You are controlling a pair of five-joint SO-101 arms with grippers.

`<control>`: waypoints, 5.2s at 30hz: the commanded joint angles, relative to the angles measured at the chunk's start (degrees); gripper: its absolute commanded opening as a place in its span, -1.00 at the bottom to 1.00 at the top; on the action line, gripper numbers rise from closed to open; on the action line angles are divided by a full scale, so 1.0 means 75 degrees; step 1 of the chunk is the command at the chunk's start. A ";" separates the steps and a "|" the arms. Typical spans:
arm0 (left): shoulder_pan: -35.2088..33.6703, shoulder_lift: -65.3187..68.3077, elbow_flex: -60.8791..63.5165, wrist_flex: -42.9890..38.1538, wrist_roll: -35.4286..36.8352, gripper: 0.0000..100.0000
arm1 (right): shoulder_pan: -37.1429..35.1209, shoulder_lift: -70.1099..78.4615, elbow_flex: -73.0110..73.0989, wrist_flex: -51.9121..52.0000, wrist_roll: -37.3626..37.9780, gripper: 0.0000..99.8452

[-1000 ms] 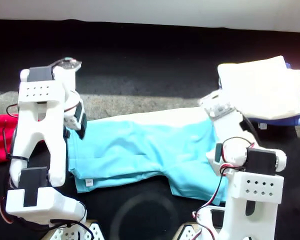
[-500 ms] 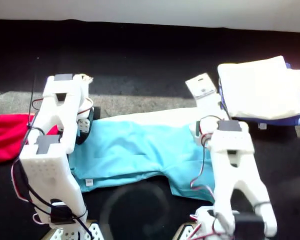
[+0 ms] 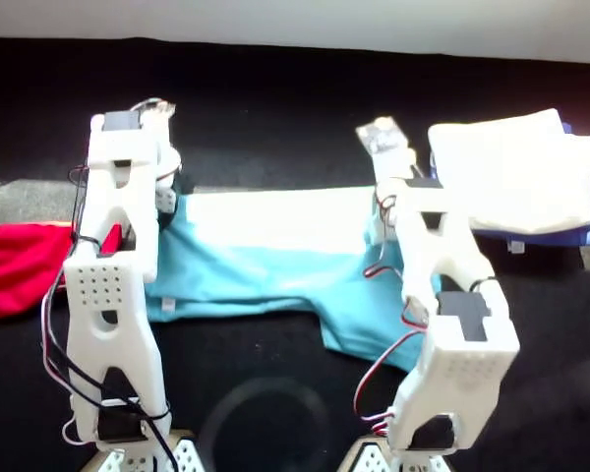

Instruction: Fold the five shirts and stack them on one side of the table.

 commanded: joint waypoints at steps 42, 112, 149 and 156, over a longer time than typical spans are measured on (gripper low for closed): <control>0.0932 -0.6324 0.9958 -0.3177 0.1348 -0.98 | -0.1694 -0.3558 -0.1858 0.5034 -0.0891 -0.98; 0.0686 -0.7859 1.2314 -0.5744 0.1559 -0.98 | -0.0369 -0.4026 0.4366 0.0193 0.1336 -0.97; 0.0686 -0.7848 1.2314 -0.5744 0.1559 -0.98 | -0.2127 -0.3909 0.4038 0.1612 0.1313 -0.83; 0.0686 -0.7848 1.2314 -0.5744 0.1559 -0.98 | -0.1471 -0.3921 0.2561 0.2573 0.1313 -0.99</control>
